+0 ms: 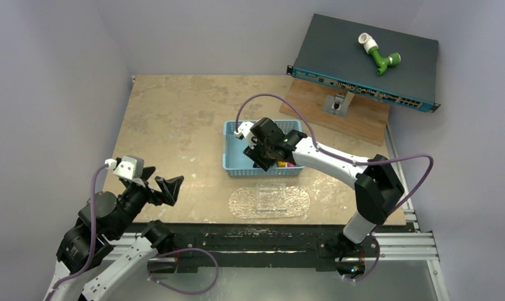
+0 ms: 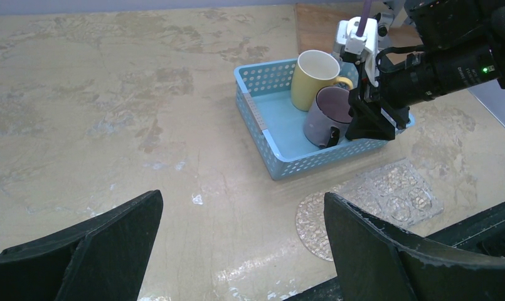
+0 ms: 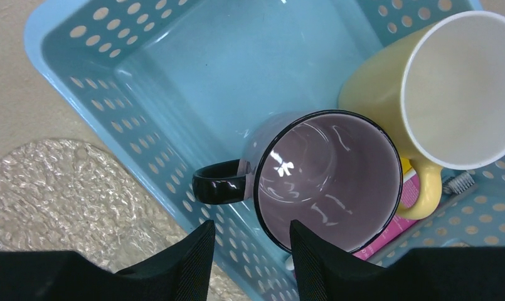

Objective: Prepare toiletry sets of a toothbrush and toothpaste on the tray

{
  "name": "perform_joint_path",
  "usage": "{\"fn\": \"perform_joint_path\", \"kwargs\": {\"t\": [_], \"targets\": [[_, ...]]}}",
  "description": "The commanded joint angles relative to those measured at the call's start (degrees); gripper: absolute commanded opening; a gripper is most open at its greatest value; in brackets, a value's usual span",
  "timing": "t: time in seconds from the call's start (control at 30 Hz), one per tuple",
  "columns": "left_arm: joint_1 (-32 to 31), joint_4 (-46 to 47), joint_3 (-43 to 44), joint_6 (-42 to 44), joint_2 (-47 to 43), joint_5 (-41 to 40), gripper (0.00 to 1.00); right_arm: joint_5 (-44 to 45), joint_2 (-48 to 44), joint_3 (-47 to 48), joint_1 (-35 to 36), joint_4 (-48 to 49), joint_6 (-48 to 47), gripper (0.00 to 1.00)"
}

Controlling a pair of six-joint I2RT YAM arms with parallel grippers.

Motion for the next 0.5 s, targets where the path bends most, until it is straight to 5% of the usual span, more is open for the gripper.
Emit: {"fn": "perform_joint_path", "kwargs": {"t": [0.0,0.47], "targets": [[0.4,1.7,-0.2,0.4,0.8,0.4,1.00,-0.4,0.5,1.5,-0.7,1.0,-1.8,0.50],[0.4,1.7,-0.2,0.4,1.0,0.2,1.00,1.1,5.8,4.3,-1.3,0.1,-1.8,0.50]]}}
